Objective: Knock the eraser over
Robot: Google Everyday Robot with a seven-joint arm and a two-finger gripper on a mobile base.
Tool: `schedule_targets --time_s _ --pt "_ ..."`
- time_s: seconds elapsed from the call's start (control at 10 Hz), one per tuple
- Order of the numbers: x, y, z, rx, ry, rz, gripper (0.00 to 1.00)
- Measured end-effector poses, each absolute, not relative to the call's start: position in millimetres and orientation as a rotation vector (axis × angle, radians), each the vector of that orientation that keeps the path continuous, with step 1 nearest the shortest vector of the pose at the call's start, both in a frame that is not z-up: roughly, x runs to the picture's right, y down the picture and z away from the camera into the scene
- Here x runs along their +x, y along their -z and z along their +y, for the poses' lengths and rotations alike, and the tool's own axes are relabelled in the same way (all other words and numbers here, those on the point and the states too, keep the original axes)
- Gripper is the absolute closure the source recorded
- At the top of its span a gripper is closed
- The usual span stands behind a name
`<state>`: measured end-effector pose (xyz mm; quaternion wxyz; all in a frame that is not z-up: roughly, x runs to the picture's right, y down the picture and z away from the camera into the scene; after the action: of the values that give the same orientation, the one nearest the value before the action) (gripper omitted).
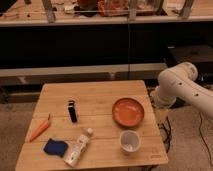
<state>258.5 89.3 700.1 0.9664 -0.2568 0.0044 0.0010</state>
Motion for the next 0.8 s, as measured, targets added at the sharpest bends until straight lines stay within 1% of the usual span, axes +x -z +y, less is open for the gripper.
schedule_targets --time_s 0.8 --pt "247 -707 82 -0.493 0.018 -0.009 0.2"
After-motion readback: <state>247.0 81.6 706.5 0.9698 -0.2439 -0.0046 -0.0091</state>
